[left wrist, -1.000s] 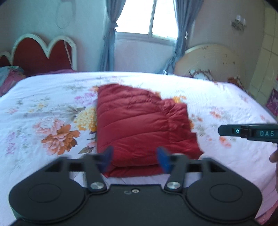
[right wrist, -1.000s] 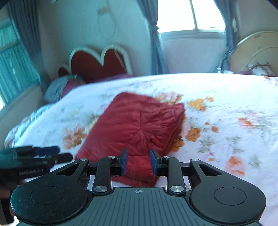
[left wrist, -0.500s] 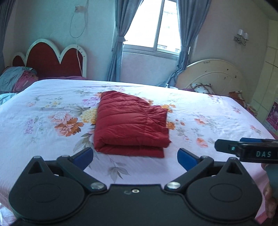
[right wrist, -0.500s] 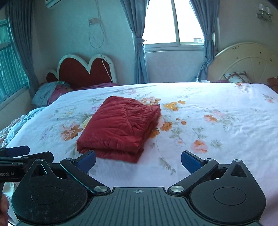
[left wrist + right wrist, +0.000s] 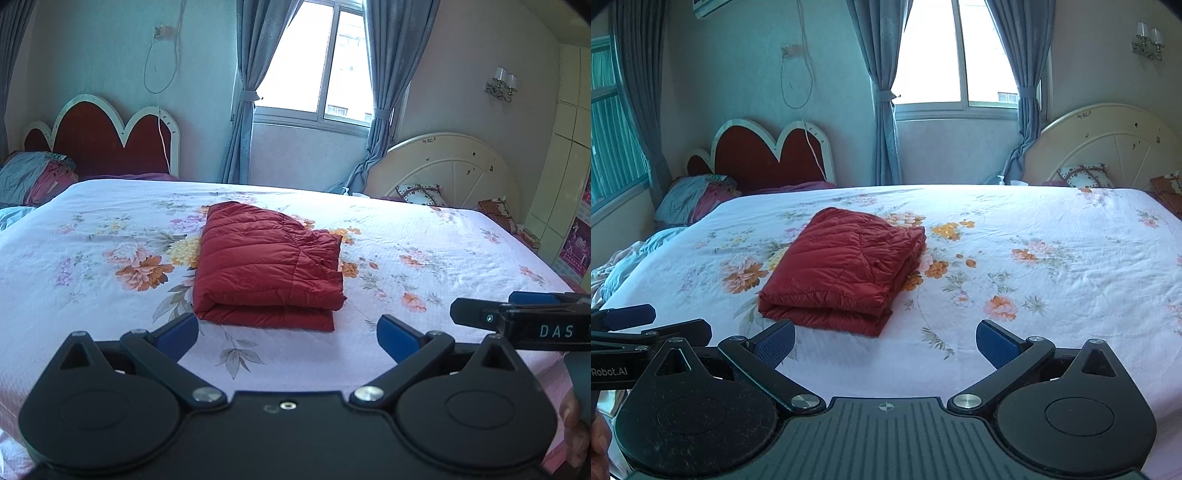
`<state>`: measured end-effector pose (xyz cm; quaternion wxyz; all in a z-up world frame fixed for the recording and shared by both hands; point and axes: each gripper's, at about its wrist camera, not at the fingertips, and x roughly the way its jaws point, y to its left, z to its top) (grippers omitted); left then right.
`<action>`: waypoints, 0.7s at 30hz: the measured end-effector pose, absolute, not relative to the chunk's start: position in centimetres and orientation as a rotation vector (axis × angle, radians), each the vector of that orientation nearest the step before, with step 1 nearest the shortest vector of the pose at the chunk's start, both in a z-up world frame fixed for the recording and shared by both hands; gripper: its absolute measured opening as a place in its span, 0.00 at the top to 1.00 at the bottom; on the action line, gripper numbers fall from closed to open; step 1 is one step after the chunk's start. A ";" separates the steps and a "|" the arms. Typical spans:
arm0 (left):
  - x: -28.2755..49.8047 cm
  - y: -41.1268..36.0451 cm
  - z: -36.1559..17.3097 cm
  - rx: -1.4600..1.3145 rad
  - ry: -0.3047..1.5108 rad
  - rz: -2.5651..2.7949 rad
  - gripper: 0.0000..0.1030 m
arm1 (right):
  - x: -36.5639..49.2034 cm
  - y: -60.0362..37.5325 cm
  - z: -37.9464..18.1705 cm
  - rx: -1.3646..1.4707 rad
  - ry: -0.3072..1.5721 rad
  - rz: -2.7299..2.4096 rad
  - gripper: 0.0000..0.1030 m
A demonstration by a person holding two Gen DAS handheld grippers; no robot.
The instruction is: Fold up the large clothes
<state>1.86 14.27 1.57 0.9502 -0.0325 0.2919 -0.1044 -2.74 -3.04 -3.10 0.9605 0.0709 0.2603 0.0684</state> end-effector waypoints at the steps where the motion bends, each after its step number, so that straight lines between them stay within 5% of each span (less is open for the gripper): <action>1: 1.8 14.2 1.6 -0.066 0.594 -0.214 0.00 | -2.8 -3.1 -3.1 0.143 0.526 0.138 0.00; 21: 2.1 14.5 1.9 -0.053 0.586 -0.223 0.00 | -3.0 -3.5 -2.3 0.146 0.521 0.133 0.00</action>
